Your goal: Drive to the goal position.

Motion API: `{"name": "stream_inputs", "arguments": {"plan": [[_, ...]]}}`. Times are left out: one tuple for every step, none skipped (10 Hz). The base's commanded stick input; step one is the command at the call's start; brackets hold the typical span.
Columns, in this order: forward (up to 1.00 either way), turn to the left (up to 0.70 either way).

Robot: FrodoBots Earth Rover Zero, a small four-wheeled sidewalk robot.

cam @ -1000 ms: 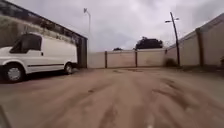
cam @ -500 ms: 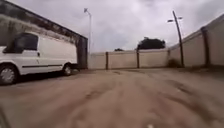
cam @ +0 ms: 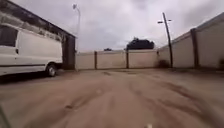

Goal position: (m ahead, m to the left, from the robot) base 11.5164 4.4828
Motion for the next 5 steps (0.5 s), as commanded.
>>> {"name": "stream_inputs", "arguments": {"plan": [[0.85, 0.0], [0.85, 0.0], [0.85, 0.0], [0.85, 0.0], [0.85, 0.0]]}}
